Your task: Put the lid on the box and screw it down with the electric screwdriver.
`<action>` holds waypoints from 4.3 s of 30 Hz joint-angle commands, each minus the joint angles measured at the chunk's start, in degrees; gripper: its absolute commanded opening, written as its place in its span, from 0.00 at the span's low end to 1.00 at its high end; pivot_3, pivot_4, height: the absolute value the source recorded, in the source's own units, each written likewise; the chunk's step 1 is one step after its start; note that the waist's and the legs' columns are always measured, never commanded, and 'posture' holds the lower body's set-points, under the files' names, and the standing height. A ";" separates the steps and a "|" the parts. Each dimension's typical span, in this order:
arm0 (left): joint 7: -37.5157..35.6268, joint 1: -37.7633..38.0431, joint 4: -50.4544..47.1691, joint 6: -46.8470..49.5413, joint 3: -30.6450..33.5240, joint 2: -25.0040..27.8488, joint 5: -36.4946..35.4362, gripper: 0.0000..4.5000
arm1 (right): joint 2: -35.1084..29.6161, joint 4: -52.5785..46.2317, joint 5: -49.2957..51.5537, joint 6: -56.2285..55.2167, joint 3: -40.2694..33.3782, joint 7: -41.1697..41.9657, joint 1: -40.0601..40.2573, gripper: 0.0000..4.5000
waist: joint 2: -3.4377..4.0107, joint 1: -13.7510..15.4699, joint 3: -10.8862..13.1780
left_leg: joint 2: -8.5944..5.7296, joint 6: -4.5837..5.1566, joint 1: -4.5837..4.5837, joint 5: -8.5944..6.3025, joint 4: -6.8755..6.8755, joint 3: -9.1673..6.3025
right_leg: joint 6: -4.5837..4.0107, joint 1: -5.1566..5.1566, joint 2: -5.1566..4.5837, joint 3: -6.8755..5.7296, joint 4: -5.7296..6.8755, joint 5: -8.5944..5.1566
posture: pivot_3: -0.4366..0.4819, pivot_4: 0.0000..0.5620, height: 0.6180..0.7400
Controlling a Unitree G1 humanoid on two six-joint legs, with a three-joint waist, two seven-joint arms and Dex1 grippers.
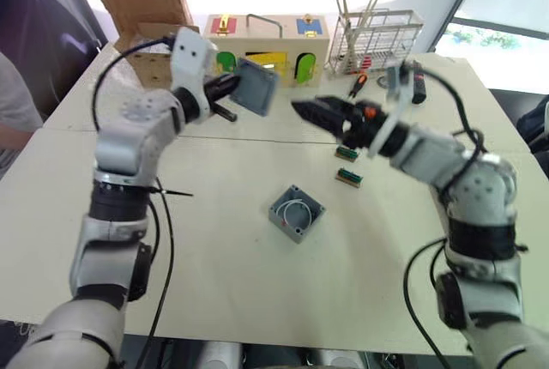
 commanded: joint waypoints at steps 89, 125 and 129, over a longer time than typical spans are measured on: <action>-23.39 7.54 -1.18 15.49 -3.94 2.26 -19.12 0.99 | -13.59 -4.26 -112.38 -92.31 17.71 -6.28 39.28 0.05 | 0.01 0.08 0.01 | 0.07 -0.04 0.27 0.02 -0.03 0.09 | 0.05 0.55 0.16 -0.01 -0.75 -0.03 | 0.48 0.27 1.00; -30.30 12.48 -0.30 0.16 -18.54 2.00 -3.31 0.00 | -12.92 -4.39 -119.26 -87.59 20.55 -10.49 43.77 0.05 | 0.04 0.35 -0.01 | 0.04 -0.04 0.58 0.02 -0.12 0.08 | 0.05 0.85 0.17 0.00 -0.75 -0.04 | 0.48 0.27 1.00; -31.23 13.03 0.90 -1.90 -20.72 1.77 -0.46 0.00 | -12.99 -4.40 -119.29 -87.42 20.27 -11.09 43.93 0.16 | 0.04 0.36 -0.01 | 0.03 -0.03 0.59 0.02 -0.12 0.08 | 0.05 0.87 0.16 0.00 -0.75 -0.04 | 0.48 0.27 1.00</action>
